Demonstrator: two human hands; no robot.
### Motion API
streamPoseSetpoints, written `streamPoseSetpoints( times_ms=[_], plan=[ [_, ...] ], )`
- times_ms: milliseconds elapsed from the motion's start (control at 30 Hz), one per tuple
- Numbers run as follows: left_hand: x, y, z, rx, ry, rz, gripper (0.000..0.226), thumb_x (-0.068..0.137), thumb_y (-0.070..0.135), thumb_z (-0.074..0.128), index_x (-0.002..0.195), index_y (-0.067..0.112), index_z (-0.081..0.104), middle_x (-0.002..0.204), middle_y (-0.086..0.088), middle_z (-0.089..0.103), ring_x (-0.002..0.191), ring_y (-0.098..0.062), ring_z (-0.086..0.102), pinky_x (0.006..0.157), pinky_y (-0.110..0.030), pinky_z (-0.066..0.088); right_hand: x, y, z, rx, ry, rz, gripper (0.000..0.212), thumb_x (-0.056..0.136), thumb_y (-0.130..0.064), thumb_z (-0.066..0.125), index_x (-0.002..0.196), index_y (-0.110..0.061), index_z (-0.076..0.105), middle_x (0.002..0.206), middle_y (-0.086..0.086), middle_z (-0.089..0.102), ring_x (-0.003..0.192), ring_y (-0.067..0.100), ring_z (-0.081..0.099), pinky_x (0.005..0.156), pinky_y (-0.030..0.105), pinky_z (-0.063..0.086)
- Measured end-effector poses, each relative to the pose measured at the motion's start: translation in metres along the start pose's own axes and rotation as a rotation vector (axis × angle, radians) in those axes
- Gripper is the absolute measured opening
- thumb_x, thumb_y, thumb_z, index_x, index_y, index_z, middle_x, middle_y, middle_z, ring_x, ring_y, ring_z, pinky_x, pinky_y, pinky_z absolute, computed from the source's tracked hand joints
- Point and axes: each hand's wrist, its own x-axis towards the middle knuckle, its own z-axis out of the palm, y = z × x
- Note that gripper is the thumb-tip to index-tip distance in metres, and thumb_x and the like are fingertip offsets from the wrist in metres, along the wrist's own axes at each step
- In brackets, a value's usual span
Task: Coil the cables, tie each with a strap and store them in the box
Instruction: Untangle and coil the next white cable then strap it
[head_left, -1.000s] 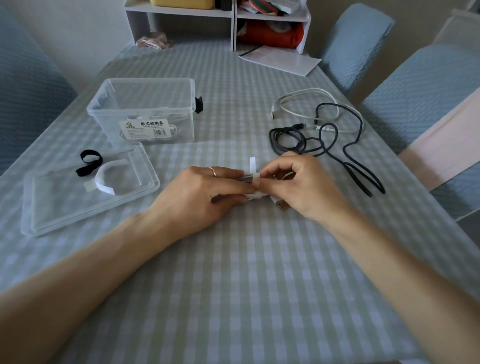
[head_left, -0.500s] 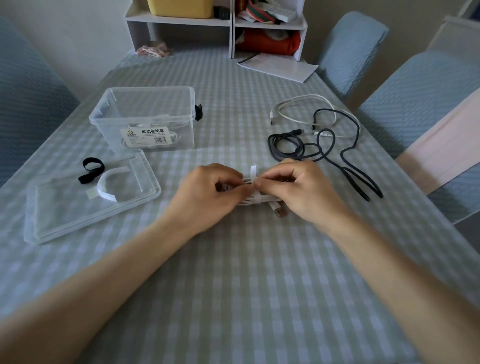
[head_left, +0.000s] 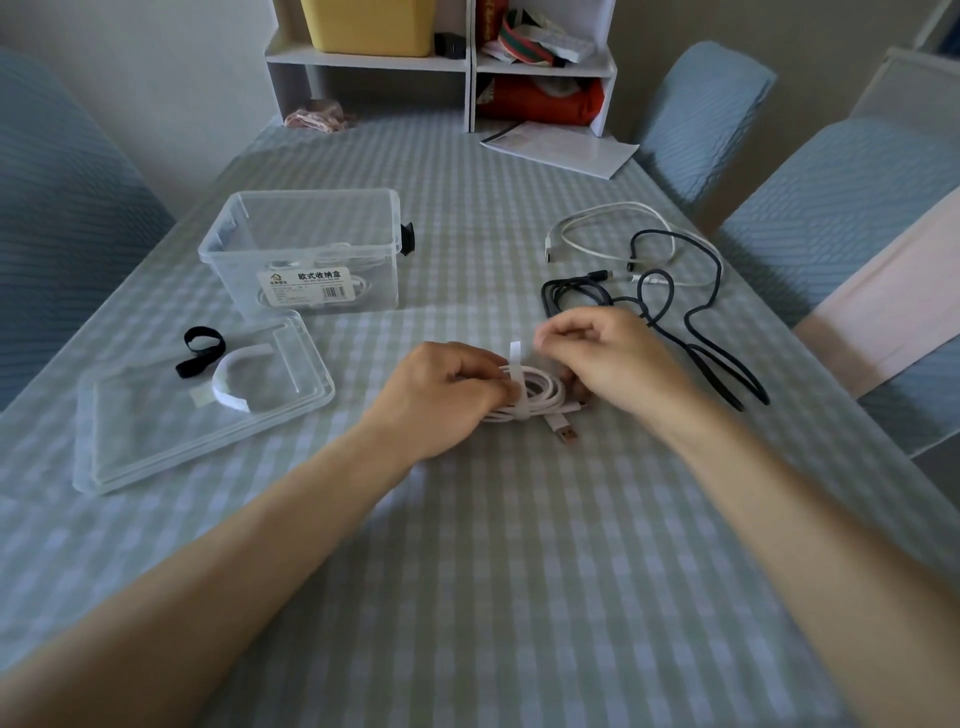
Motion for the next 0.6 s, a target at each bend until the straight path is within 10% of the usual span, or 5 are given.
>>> streamPoseSetpoints(
  times_ms=[500, 600],
  plan=[
    [-0.001, 0.015, 0.005, 0.104, 0.009, -0.056, 0.015, 0.082, 0.018, 0.067, 0.07, 0.022, 0.077, 0.092, 0.01, 0.07, 0.088, -0.015, 0.066, 0.082, -0.038, 0.055, 0.002, -0.001, 0.004, -0.054, -0.023, -0.184, 0.004, 0.083, -0.023, 0.079, 0.079, -0.022, 0.08, 0.073, -0.013, 0.074, 0.074, -0.002, 0.069, 0.069, 0.014, 0.051],
    [-0.002, 0.015, 0.005, 0.142, -0.008, -0.065, 0.01, 0.082, 0.019, 0.068, 0.078, 0.018, 0.077, 0.098, 0.016, 0.066, 0.084, -0.009, 0.065, 0.068, -0.02, 0.052, -0.001, 0.0, 0.005, -0.092, 0.034, -0.224, 0.005, 0.083, -0.021, 0.078, 0.078, -0.023, 0.079, 0.074, -0.014, 0.073, 0.074, -0.004, 0.068, 0.069, 0.012, 0.05]
  ],
)
